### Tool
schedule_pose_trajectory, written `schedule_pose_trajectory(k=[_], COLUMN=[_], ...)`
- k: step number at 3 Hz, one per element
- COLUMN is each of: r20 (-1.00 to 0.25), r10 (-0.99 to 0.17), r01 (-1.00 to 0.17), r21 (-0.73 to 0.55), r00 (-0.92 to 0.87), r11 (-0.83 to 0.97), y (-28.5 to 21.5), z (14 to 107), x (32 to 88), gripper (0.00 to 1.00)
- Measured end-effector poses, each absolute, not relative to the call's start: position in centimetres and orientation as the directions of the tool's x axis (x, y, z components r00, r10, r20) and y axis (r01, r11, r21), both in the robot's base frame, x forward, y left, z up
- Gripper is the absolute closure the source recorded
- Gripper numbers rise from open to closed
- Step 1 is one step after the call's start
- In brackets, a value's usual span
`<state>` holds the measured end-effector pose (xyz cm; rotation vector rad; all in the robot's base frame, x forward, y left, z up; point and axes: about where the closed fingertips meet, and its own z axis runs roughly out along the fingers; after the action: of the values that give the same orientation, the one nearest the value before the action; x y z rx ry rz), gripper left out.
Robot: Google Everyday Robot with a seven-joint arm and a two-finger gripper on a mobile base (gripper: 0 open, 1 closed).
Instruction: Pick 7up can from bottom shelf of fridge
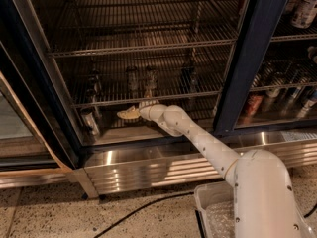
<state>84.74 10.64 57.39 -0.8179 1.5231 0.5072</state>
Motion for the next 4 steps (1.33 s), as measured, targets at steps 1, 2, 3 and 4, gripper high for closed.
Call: schedule_pose_trajectory(k=[1, 2, 3, 4], r20=[-0.988, -0.988, -0.989, -0.99], r10=[-0.154, -0.153, -0.145, -0.144], r01=[-0.708, -0.709, -0.696, -0.668], r21=[-0.096, -0.095, -0.092, -0.096], r00=[-0.018, -0.018, -0.017, -0.016], r11=[0.699, 0.698, 0.713, 0.738], y=[12.2, 12.3, 13.2, 13.4], z=[58.1, 58.0, 57.4, 57.0], x=[88.2, 88.2, 89.9, 91.6], gripper=[0.0, 0.0, 0.0, 0.0])
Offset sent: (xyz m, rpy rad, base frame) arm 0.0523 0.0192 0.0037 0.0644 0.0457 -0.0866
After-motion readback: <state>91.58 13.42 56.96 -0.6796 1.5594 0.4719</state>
